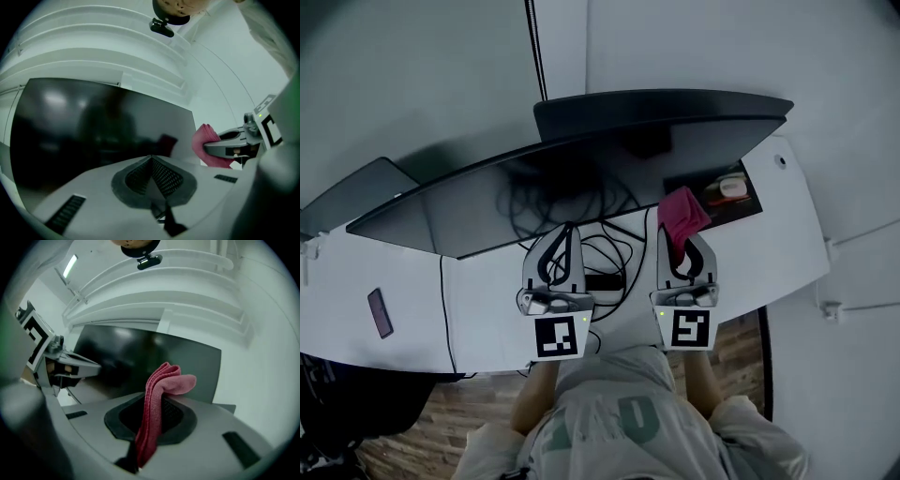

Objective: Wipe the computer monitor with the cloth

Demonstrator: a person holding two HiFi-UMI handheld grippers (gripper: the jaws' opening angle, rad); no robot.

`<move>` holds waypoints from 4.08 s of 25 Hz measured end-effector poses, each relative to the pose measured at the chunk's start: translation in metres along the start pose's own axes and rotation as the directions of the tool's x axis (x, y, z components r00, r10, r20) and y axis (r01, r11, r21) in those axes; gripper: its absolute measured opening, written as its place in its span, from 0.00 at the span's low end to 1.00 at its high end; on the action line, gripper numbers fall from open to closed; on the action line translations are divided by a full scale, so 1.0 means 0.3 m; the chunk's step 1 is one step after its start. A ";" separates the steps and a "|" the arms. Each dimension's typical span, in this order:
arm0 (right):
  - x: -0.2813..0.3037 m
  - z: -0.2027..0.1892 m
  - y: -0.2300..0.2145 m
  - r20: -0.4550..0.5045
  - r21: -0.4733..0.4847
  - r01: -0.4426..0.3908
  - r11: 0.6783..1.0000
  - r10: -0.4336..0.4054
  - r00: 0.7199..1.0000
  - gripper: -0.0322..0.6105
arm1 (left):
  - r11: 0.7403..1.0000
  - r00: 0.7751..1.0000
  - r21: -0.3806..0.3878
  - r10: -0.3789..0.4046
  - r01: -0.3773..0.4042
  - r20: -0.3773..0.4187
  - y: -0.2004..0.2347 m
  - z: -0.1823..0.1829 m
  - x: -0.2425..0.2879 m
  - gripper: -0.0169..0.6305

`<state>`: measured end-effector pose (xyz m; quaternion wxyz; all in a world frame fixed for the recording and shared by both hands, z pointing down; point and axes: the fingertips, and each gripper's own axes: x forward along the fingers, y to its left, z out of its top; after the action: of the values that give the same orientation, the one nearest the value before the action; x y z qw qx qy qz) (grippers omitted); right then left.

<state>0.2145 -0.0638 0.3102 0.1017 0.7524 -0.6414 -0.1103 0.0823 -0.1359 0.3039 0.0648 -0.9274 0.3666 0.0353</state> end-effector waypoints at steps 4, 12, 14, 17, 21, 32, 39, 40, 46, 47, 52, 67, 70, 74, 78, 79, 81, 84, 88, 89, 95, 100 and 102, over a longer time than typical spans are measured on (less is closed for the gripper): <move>0.013 -0.182 -0.158 -0.101 -0.053 0.100 0.994 -0.105 0.989 0.14 | 0.999 0.998 -0.010 -0.052 0.052 -0.029 -0.111 -0.088 0.082 0.03; 0.022 -0.570 -0.322 -0.243 -0.011 0.214 0.977 -0.210 0.947 0.14 | 0.970 0.967 -0.068 -0.239 0.233 -0.092 -0.443 -0.228 0.267 0.03; 0.028 -0.649 -0.328 -0.278 0.045 0.223 0.974 -0.202 0.939 0.14 | 0.961 0.956 -0.098 -0.269 0.259 -0.114 -0.512 -0.273 0.309 0.03; 0.046 -0.757 -0.351 -0.330 0.137 0.249 0.959 -0.193 0.924 0.14 | 0.952 0.944 -0.117 -0.298 0.283 -0.138 -0.578 -0.313 0.340 0.03; 0.091 -0.845 -0.373 -0.368 0.208 0.259 0.943 -0.170 0.914 0.14 | 0.946 0.929 -0.106 -0.322 0.307 -0.180 -0.619 -0.358 0.338 0.03; 0.202 -0.884 -0.308 -0.302 0.450 0.200 0.870 -0.063 0.951 0.14 | 0.956 0.926 -0.077 -0.292 0.282 -0.238 -0.561 -0.422 0.329 0.03; 0.219 -0.858 -0.220 -0.291 0.509 0.170 0.844 -0.018 0.957 0.14 | 0.971 0.938 -0.085 -0.238 0.224 -0.252 -0.472 -0.439 0.298 0.03; 0.221 -0.850 -0.196 -0.290 0.506 0.156 0.848 -0.003 0.957 0.14 | 0.973 0.940 -0.084 -0.230 0.216 -0.253 -0.459 -0.440 0.291 0.03; 0.235 -0.789 -0.020 -0.297 0.441 0.052 0.896 0.091 0.951 0.14 | 0.982 0.947 -0.069 -0.188 0.176 -0.261 -0.384 -0.442 0.234 0.03; 0.237 -0.778 0.013 -0.296 0.443 0.036 0.896 0.108 0.949 0.14 | 0.984 0.950 -0.068 -0.175 0.163 -0.259 -0.361 -0.438 0.222 0.03; 0.249 -0.729 0.182 -0.289 0.443 -0.057 0.895 0.202 0.936 0.14 | 0.996 0.963 -0.062 -0.072 0.057 -0.260 -0.201 -0.426 0.141 0.03; 0.296 -0.536 0.792 -0.203 0.539 -0.260 0.801 0.423 0.883 0.14 | 0.962 0.903 -0.039 0.240 -0.271 -0.356 0.299 -0.522 -0.294 0.03; 0.308 -0.489 0.921 -0.176 0.550 -0.300 0.779 0.460 0.870 0.14 | 0.948 0.883 -0.023 0.288 -0.319 -0.369 0.392 -0.532 -0.392 0.03; 0.322 -0.427 1.093 -0.142 0.553 -0.362 0.750 0.513 0.847 0.14 | 0.921 0.850 0.002 0.361 -0.390 -0.383 0.516 -0.541 -0.519 0.03; 0.335 -0.372 1.243 -0.113 0.553 -0.407 0.727 0.549 0.828 0.14 | 0.892 0.819 0.017 0.423 -0.452 -0.387 0.621 -0.544 -0.636 0.03; 0.337 -0.360 1.276 -0.108 0.555 -0.414 0.721 0.556 0.824 0.14 | 0.885 0.812 0.021 0.435 -0.465 -0.389 0.643 -0.545 -0.664 0.03; 0.339 -0.333 1.340 -0.092 0.555 -0.437 0.708 0.575 0.813 0.14 | 0.871 0.797 0.027 0.460 -0.490 -0.393 0.680 -0.549 -0.714 0.03; 0.343 -0.288 1.428 -0.066 0.542 -0.482 0.689 0.607 0.792 0.14 | 0.851 0.774 0.030 0.492 -0.525 -0.399 0.718 -0.558 -0.774 0.03; 0.350 -0.248 1.506 -0.045 0.542 -0.506 0.671 0.625 0.780 0.14 | 0.833 0.754 0.034 0.517 -0.552 -0.405 0.745 -0.563 -0.827 0.03; 0.350 -0.240 1.520 -0.039 0.541 -0.513 0.667 0.629 0.777 0.14 | 0.829 0.750 0.036 0.523 -0.558 -0.406 0.749 -0.565 -0.839 0.03; 0.341 -0.219 1.553 -0.035 0.561 -0.503 0.658 0.626 0.779 0.14 | 0.805 0.724 0.033 0.551 -0.593 -0.415 0.767 -0.581 -0.892 0.03; 0.264 -0.256 1.630 -0.069 0.547 -0.529 0.649 0.664 0.744 0.14 | 0.783 0.696 0.034 0.572 -0.622 -0.434 0.767 -0.603 -0.954 0.03; 0.258 -0.263 1.661 -0.078 0.540 -0.535 0.649 0.672 0.736 0.14 | 0.769 0.678 0.039 0.586 -0.639 -0.443 0.775 -0.610 -0.987 0.03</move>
<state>-0.2201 -0.2173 0.5295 0.0286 0.5002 -0.8424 0.1983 -0.2895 -0.1308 0.4963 -0.0884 -0.7366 0.6581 -0.1288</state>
